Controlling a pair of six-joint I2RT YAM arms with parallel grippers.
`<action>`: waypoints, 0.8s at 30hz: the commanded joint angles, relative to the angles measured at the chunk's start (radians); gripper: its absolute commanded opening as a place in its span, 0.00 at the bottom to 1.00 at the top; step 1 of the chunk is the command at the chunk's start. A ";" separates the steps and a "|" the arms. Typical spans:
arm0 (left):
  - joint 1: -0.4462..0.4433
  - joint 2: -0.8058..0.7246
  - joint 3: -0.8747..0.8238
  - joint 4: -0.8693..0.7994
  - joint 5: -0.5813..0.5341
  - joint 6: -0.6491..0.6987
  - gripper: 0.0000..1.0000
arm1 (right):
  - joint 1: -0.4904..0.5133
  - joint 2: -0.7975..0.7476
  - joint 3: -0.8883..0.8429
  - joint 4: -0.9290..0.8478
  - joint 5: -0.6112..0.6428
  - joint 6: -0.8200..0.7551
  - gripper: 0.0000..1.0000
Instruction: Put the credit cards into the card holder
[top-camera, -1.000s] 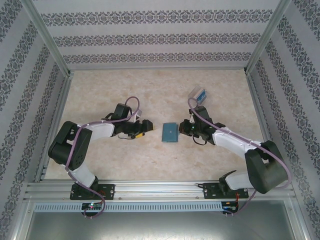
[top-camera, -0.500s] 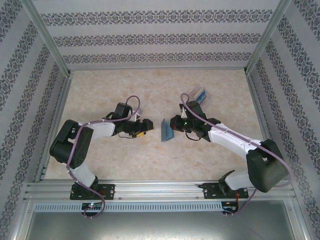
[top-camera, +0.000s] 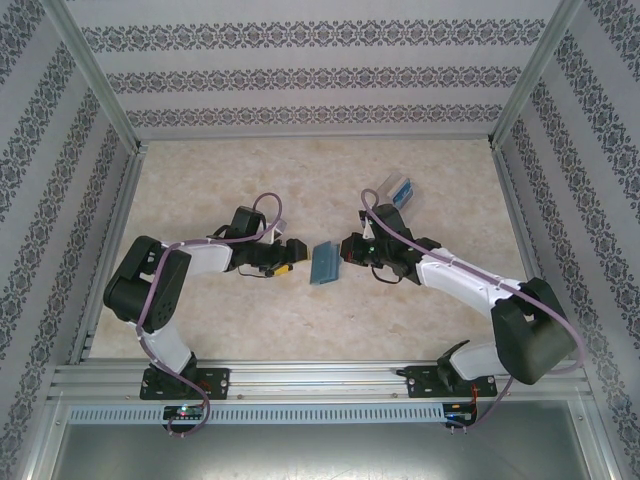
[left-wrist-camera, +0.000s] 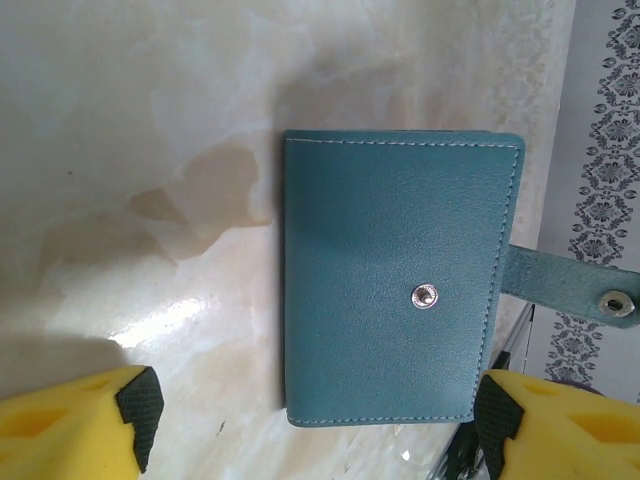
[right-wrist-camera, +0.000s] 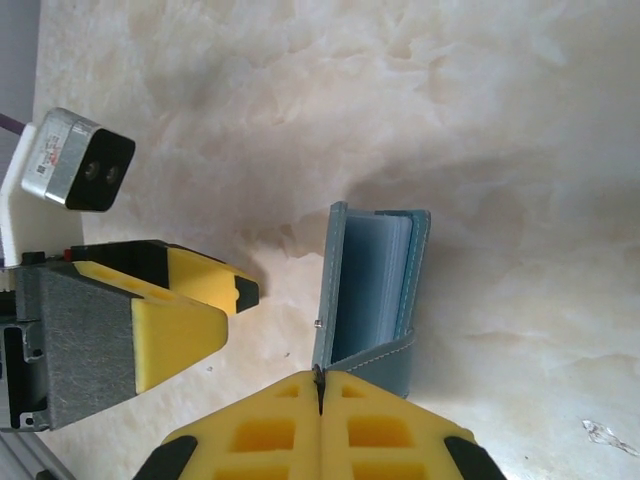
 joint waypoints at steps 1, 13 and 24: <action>-0.008 -0.035 -0.002 0.037 0.034 0.003 0.85 | 0.013 -0.022 0.046 -0.007 -0.027 0.002 0.00; -0.008 -0.014 -0.005 0.030 0.028 0.013 0.86 | 0.037 -0.008 0.082 0.014 -0.048 0.010 0.00; -0.007 -0.006 -0.003 0.031 0.026 0.017 0.77 | 0.045 0.054 0.134 0.041 -0.077 0.032 0.00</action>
